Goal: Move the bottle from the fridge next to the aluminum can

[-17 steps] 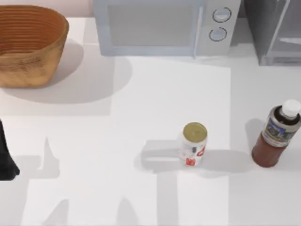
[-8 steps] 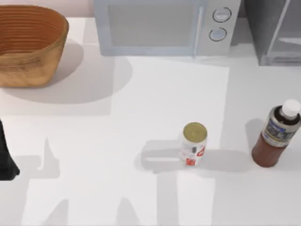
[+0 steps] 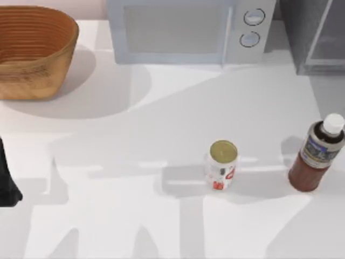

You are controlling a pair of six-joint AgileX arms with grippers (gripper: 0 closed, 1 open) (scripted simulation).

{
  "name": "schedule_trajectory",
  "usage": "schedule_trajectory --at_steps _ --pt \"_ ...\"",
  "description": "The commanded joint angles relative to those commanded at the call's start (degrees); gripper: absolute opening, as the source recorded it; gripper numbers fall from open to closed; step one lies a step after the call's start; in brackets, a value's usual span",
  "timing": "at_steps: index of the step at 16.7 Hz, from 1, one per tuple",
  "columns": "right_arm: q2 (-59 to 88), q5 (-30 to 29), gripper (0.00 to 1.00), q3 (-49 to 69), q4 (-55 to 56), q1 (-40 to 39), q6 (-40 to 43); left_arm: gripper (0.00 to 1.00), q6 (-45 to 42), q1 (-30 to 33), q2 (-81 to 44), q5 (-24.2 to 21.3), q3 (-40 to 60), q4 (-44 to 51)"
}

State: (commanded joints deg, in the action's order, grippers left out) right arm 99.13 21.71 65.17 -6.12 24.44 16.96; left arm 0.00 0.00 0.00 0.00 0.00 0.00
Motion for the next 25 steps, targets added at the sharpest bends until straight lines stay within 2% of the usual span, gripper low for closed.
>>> schedule_trajectory --at_steps 4,8,15,25 --pt "-3.9 -12.4 1.0 -5.2 6.0 -15.7 -10.2 1.0 0.0 0.0 0.0 0.0 0.0 0.0" --pt "-6.4 -19.1 1.0 -8.3 9.4 -22.7 -16.0 1.0 0.0 0.0 0.0 0.0 0.0 0.0" --pt "-4.2 -19.8 1.0 -6.3 8.9 -21.9 -16.0 1.0 0.0 0.0 0.0 0.0 0.0 0.0" --pt "13.9 -20.1 1.0 16.6 4.2 -22.2 -16.1 1.0 0.0 0.0 0.0 0.0 0.0 0.0"
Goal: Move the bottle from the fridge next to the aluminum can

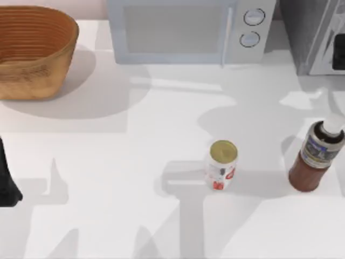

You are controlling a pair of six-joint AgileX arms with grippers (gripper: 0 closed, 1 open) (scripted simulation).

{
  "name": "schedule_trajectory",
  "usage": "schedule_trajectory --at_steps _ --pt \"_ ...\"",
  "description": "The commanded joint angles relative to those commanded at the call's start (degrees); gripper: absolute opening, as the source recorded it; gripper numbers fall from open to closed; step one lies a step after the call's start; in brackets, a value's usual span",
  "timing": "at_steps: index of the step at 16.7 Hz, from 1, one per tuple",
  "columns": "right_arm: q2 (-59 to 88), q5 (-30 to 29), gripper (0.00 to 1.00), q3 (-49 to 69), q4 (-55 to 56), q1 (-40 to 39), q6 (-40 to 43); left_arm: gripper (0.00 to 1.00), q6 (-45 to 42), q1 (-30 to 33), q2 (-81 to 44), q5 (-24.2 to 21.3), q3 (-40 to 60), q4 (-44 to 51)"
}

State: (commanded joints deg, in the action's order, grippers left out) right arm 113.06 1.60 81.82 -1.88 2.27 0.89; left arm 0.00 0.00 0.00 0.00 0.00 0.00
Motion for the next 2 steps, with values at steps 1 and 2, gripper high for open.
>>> schedule_trajectory --at_steps 1,2 --pt "0.4 0.0 1.0 0.6 -0.1 0.0 0.0 1.0 0.0 0.0 0.0 0.0 0.0 0.0" --pt "0.5 0.0 1.0 0.6 -0.1 0.0 0.0 1.0 0.0 0.0 0.0 0.0 0.0 0.0"
